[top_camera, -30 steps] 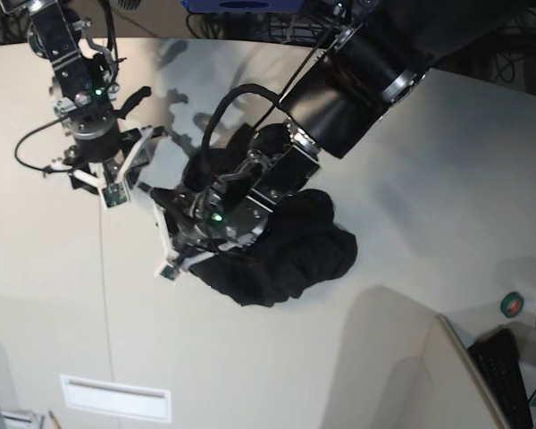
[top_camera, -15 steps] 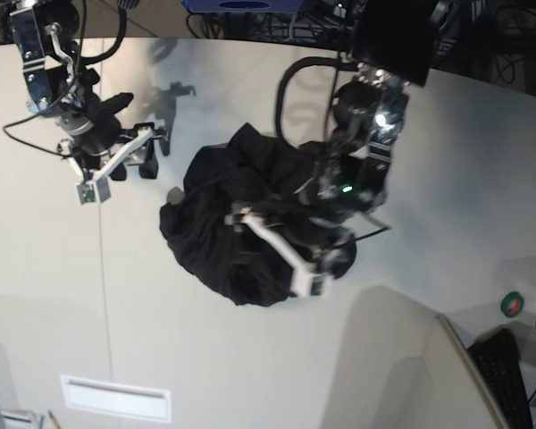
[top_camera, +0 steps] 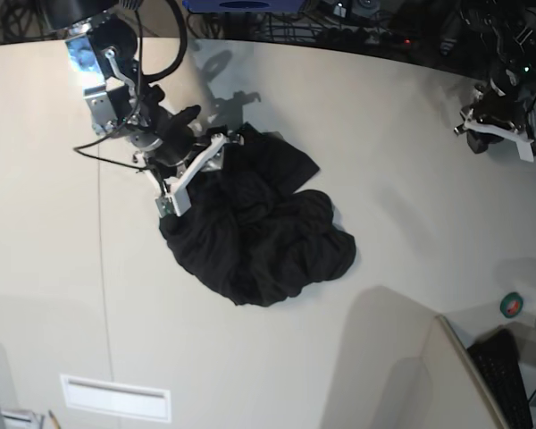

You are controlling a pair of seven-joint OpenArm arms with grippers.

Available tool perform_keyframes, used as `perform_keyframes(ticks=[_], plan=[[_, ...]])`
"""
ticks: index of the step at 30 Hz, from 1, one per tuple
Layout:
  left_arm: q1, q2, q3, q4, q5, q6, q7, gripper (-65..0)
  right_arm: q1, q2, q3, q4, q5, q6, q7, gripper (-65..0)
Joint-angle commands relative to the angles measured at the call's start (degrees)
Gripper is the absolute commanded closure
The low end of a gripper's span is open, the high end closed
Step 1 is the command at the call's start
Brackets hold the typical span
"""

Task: Layout the t-shirt on the table in an organized manner, then fold the t-shirt properly
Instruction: 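Grasp the shirt with both grippers and lift it off the table, then lower the shirt and pull the grippers apart to stretch it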

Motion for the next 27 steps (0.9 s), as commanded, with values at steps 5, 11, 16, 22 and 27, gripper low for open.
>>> perform_keyframes(ticks=[5,11,16,22,27], plan=[[2.1,-0.3,-2.3,0.8,-0.9,-2.3,-1.4,-23.0,1.3,-0.8,2.5,-1.6,0.2,0.4,1.7,-32.0],[2.1,0.8,0.3,1.0,-0.4,-2.3,-1.5,-23.0,4.2,-0.8,2.9,-4.3,0.3,0.5,1.7,-24.2],[2.0,0.9,8.4,0.8,-0.3,-2.0,-1.6,-23.0,3.3,-0.4,2.9,0.5,3.8,0.6,1.4,0.0],[0.3,1.0,11.7,0.7,-0.3,-2.0,-1.6,-23.0,-4.0,8.2,2.9,15.1,13.4,0.4,1.4,0.0],[-0.6,0.8,16.6,0.7,0.5,-1.9,-1.6,-23.0,-6.6,14.2,7.6,20.6,20.0,0.3,1.4,0.0]])
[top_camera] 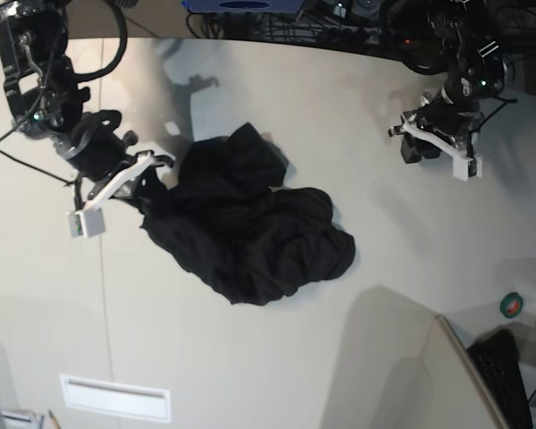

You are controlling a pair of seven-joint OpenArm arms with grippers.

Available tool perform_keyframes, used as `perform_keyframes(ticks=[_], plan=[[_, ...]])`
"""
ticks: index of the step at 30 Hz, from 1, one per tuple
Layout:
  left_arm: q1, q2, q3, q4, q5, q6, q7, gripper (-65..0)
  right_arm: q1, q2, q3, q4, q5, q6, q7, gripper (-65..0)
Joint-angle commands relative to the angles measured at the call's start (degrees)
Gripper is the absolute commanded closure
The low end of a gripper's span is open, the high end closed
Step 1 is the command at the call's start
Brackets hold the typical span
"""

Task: Layout the t-shirt on the table in an organized manner, then fold the t-shirt properly
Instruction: 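Lower the shirt and pull the grippers apart to stretch it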

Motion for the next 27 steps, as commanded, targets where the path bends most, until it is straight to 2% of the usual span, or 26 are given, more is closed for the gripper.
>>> perform_keyframes(ticks=[1,4,6,11,13,18,22,27], plan=[[-0.6,-0.4,1.0,0.9,1.0,-0.3,-1.1,-23.0,0.1,1.3,2.1,0.9,1.1,0.4,1.2,0.0],[-1.6,0.1,4.5,0.9,5.3,-0.3,-1.1,-23.0,-0.5,2.9,5.5,0.8,2.2,0.4,0.3,0.0],[-2.3,1.5,6.0,0.9,6.7,-0.3,-1.1,-23.0,-0.7,3.9,8.1,1.1,2.2,0.4,-3.2,0.0],[-4.1,3.5,6.8,0.3,6.3,-0.3,-1.1,-23.0,-0.6,3.3,13.6,1.9,1.9,0.7,-12.9,0.0],[-4.9,4.8,7.0,-0.8,6.3,-0.3,-1.1,-23.0,-0.4,3.3,13.7,1.3,1.9,0.7,-13.2,0.0],[-8.8,7.3,13.0,-5.7,6.3,-0.3,-1.2,-23.0,0.3,3.3,13.7,0.8,1.9,0.7,-13.3,0.0],[-12.4,9.8,13.4,-10.5,6.2,-0.3,-1.2,-23.0,0.4,3.3,13.6,0.8,1.8,0.7,-13.3,0.0],[-14.3,10.2,16.0,-11.8,6.2,-0.3,-1.2,-23.0,0.4,3.3,13.6,0.7,1.8,0.7,-13.3,0.0]])
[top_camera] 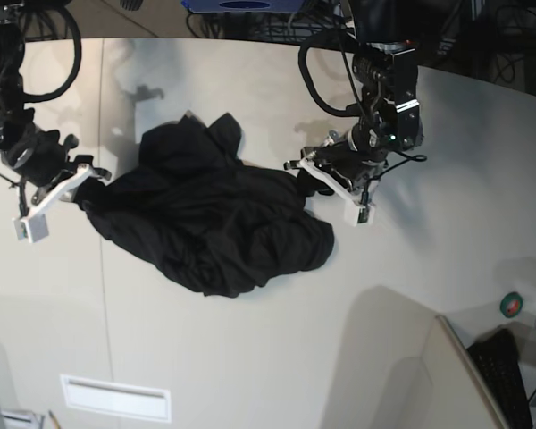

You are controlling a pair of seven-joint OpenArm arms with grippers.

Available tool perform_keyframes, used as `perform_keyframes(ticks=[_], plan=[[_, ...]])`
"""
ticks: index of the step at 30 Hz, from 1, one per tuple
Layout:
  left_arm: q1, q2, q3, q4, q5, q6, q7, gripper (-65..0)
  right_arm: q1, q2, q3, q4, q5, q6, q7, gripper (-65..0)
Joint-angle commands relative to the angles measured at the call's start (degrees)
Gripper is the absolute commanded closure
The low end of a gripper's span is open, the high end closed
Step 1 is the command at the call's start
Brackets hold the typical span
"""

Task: Layout the t-shirt on the table in an organized manner, then fold the t-shirt properly
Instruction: 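Lower the shirt and pull the grippers apart to stretch it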

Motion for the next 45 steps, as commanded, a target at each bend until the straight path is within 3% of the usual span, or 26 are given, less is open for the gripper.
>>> perform_keyframes(ticks=[1,6,11,13,14,16,19,23,26,32,34,36,39,40,41,43,45], plan=[[-2.1,0.6,1.7,-0.5,-0.8,-0.6,-1.0,-23.0,0.6,0.7,0.3,0.8,0.6,0.7,1.1,0.0],[-5.6,0.6,2.7,-6.6,-1.9,-0.6,-1.0,-23.0,0.6,0.7,0.3,0.8,0.6,0.7,1.0,0.0],[-5.4,1.0,2.7,-3.0,-9.9,-0.4,-0.5,-22.5,0.6,0.8,0.3,0.8,0.6,0.7,1.0,0.0],[-3.4,1.0,2.7,-0.7,-10.8,2.9,-0.8,-21.1,0.6,0.8,0.3,0.8,0.6,0.7,0.9,0.0],[-2.5,0.9,2.8,1.0,-10.8,5.1,-0.8,-17.4,0.6,0.9,0.3,0.8,0.6,0.7,0.9,0.0],[-0.9,0.8,2.8,3.4,-10.8,7.6,-0.6,0.0,0.6,1.1,0.3,0.8,0.6,0.7,0.9,0.0],[-0.7,-0.9,2.9,3.7,-10.8,9.5,-0.4,0.0,0.6,1.0,0.3,0.8,0.6,0.7,0.9,0.0],[-1.0,-3.4,6.4,2.9,-11.4,9.7,0.0,0.0,0.6,0.8,0.3,0.8,0.6,0.7,0.9,0.0],[-1.0,-3.4,6.9,3.1,-11.4,9.8,-0.2,0.0,0.6,0.8,0.3,0.8,0.6,0.7,0.9,0.0],[-2.4,-2.8,7.2,2.4,-11.4,9.7,-0.5,-38.2,0.4,1.1,0.3,0.8,0.6,0.7,0.9,0.0],[-3.8,-2.2,7.1,0.3,-11.4,9.7,-0.5,-44.6,0.4,1.1,0.3,0.8,0.6,0.7,0.9,0.0],[-6.5,-2.0,7.2,-4.0,-11.4,9.7,-0.6,-44.9,0.3,1.0,0.3,0.8,0.6,0.7,0.9,0.0],[-11.2,-1.1,7.2,-13.4,-11.4,9.6,-1.5,-40.0,0.3,0.8,0.3,0.8,0.6,0.7,0.9,0.0],[-12.6,-0.9,7.2,-16.3,-11.2,9.6,-2.5,-34.7,0.3,0.8,0.3,0.8,0.6,0.7,0.9,0.0],[-13.7,-0.9,7.2,-19.0,-11.0,9.6,-3.5,-25.0,0.5,0.8,0.3,0.8,0.6,0.7,0.9,0.0],[-15.2,-1.1,6.7,-21.2,-11.3,9.8,-5.0,0.0,0.5,1.2,0.4,0.8,0.6,0.7,0.9,0.0],[-15.1,-2.9,6.5,-18.7,-11.3,10.0,-5.2,0.0,1.1,1.2,0.4,0.7,0.6,0.7,0.9,0.0]])
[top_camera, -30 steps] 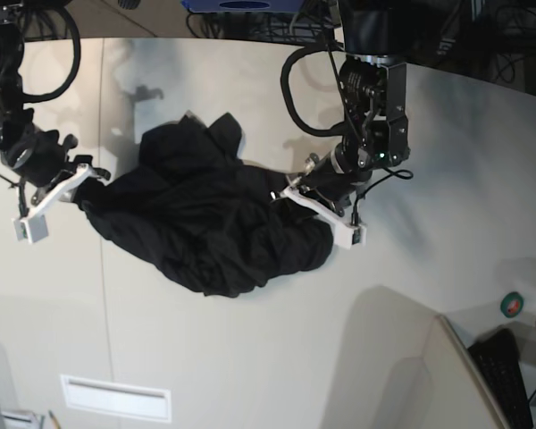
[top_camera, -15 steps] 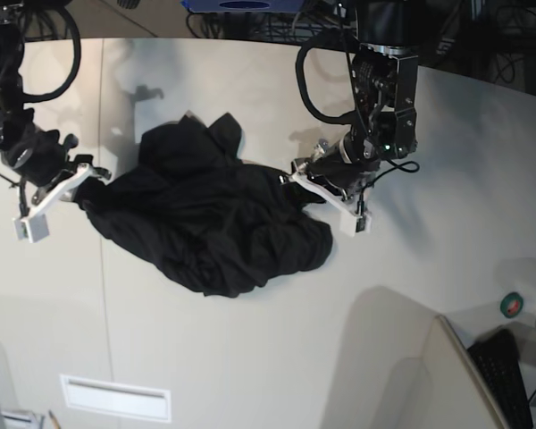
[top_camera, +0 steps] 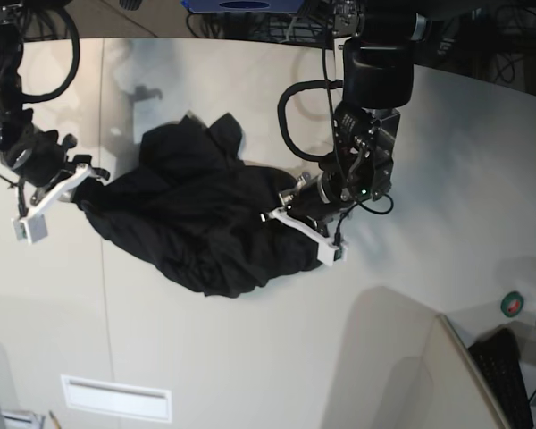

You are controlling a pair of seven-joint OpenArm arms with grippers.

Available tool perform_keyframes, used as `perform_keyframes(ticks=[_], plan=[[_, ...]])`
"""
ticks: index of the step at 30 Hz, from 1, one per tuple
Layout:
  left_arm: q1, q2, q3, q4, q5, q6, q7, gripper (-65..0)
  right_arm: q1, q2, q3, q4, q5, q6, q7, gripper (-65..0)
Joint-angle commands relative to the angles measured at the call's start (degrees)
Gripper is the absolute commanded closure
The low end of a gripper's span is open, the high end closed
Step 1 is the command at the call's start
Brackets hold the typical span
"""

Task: Layout the t-shirt on the table in an organized manner, then fold the t-shirt properly
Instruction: 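Lower the shirt and pull the grippers apart to stretch it, then release the shirt and raise both grippers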

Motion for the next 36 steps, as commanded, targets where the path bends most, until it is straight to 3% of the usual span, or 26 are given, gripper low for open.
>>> perform_keyframes(ticks=[1,6,12,18,23,26,31,36], plan=[[-0.7,-2.1,-0.2,3.5,0.0,0.4,-0.6,0.0,1.5,0.8,0.4,0.4,0.6,0.7,1.2,0.0],[8.2,-6.6,-0.3,24.5,0.0,5.3,4.8,0.0,8.8,0.5,0.3,-6.0,0.6,0.7,-3.3,0.0],[13.5,-13.2,-0.6,35.5,0.0,5.8,6.6,0.0,19.8,0.4,-0.3,-14.0,0.5,0.7,-6.3,0.0],[12.9,-13.1,-11.1,39.9,0.0,5.8,13.1,0.0,34.1,0.5,-10.5,-30.6,-0.3,0.7,-6.3,0.0],[12.2,-13.1,-13.9,45.5,0.2,5.8,16.8,0.0,41.9,-0.2,-17.4,-36.2,-7.5,0.7,-6.0,0.0],[12.2,-13.3,-15.8,47.7,0.3,5.8,18.9,0.0,40.4,0.0,-16.4,-30.3,-9.4,0.7,-9.5,0.0],[13.5,-13.3,-24.7,50.4,0.0,5.8,19.0,0.0,26.7,2.7,-11.1,-11.1,-9.6,0.7,-10.8,0.0],[12.6,-13.5,-25.6,50.6,0.0,5.8,19.0,0.0,19.6,3.6,-9.1,1.4,-10.0,0.7,-13.5,0.0]])
